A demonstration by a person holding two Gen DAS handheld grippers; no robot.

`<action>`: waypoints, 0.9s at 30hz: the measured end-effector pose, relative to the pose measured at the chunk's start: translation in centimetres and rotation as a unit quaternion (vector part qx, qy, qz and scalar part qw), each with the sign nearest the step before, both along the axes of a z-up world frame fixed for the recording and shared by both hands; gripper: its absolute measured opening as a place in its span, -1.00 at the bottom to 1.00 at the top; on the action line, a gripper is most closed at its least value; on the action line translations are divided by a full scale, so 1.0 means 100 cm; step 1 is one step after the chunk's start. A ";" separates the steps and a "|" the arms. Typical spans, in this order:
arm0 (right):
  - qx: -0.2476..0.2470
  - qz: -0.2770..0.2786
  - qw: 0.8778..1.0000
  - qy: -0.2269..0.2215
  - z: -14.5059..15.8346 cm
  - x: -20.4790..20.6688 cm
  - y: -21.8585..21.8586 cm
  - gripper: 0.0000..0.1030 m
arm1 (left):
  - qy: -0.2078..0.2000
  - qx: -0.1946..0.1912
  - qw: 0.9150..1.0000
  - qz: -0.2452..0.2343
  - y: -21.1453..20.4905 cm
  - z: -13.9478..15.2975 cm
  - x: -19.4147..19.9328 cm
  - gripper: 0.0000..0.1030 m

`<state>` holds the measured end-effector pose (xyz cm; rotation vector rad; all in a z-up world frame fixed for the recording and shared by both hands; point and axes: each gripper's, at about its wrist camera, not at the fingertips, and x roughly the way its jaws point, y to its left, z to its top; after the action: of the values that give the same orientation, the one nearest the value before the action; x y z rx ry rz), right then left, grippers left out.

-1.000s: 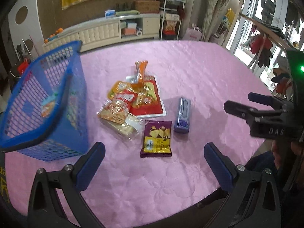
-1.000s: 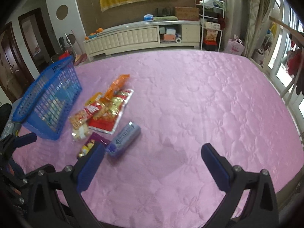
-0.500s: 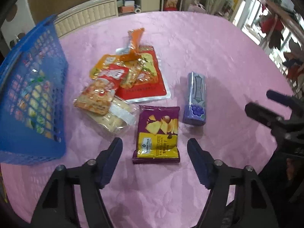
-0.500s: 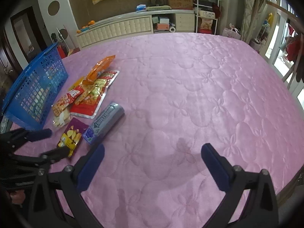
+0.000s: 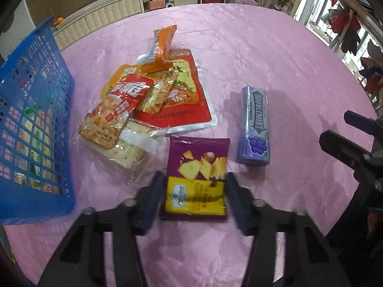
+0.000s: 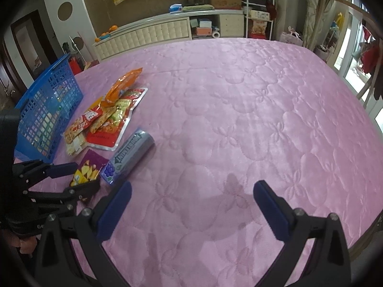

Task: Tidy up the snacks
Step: 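Lower the left gripper onto the purple chips bag and grasp it, then grasp the blue grape gum tube with the right gripper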

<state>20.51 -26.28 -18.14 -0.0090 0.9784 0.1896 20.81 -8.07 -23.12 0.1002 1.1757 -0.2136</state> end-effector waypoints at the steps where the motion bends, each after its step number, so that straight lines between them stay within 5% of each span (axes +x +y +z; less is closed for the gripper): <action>1: 0.000 0.000 1.000 0.001 0.000 0.001 0.001 0.99 | -0.001 0.000 1.000 0.001 0.000 0.001 -0.001 -0.12; 14: -0.004 0.013 1.000 0.012 -0.009 0.001 0.013 0.99 | -0.068 -0.044 0.994 0.079 0.033 0.014 -0.039 -0.13; 23: 0.057 0.009 0.998 0.031 -0.008 0.013 0.022 0.99 | -0.121 -0.046 0.988 0.081 0.042 0.040 -0.048 -0.13; 27: 0.048 0.023 0.998 0.027 0.001 0.026 0.042 0.92 | -0.139 -0.041 0.985 0.091 0.043 0.040 -0.036 -0.13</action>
<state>23.09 -22.12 -18.04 0.0625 1.0222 0.2804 17.25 -3.72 -19.09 -0.0488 0.8899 -0.0823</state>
